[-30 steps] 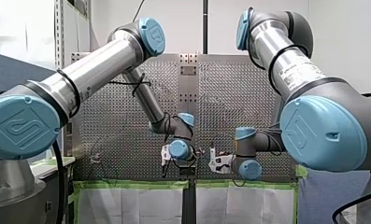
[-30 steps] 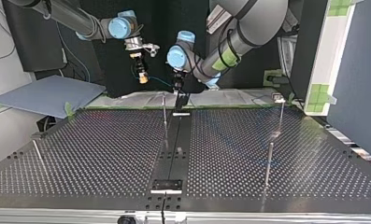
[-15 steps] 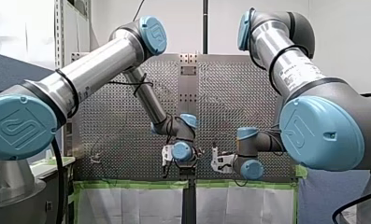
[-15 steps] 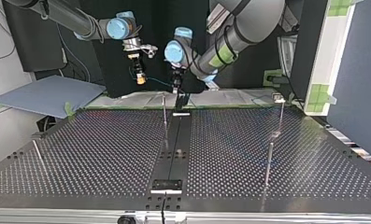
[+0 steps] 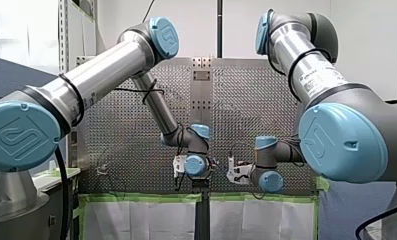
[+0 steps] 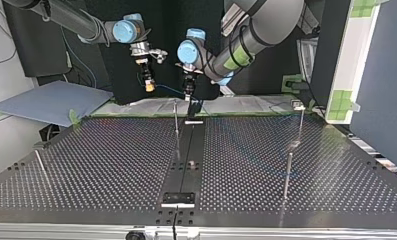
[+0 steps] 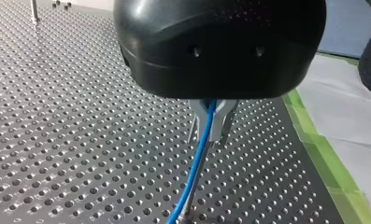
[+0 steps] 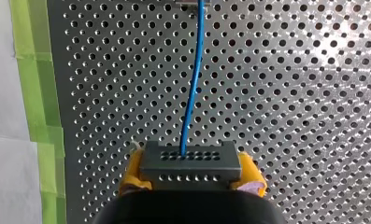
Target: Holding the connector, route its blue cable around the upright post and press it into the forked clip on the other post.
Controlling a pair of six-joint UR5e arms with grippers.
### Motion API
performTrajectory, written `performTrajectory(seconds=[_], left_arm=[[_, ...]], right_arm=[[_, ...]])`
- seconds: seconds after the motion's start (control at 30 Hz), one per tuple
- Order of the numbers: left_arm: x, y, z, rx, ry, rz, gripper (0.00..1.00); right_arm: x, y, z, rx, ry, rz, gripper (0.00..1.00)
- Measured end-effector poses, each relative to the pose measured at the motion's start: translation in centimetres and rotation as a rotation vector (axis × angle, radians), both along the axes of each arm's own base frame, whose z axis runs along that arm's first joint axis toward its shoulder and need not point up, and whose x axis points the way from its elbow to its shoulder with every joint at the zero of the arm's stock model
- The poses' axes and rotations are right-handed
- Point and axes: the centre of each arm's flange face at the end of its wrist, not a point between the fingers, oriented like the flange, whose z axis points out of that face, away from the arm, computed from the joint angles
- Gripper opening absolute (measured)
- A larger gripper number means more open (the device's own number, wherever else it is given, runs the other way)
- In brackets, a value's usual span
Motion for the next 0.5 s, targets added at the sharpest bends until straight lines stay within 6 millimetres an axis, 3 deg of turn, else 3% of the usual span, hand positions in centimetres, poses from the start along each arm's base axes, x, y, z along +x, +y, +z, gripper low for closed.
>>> performTrajectory(seconds=[0.5], left_arm=[[-0.23, -0.24, 0.03, 0.005, -0.006, -0.002, 0.00]], right_arm=[[-0.27, -0.20, -0.08, 0.001, 0.000, -0.005, 0.00]])
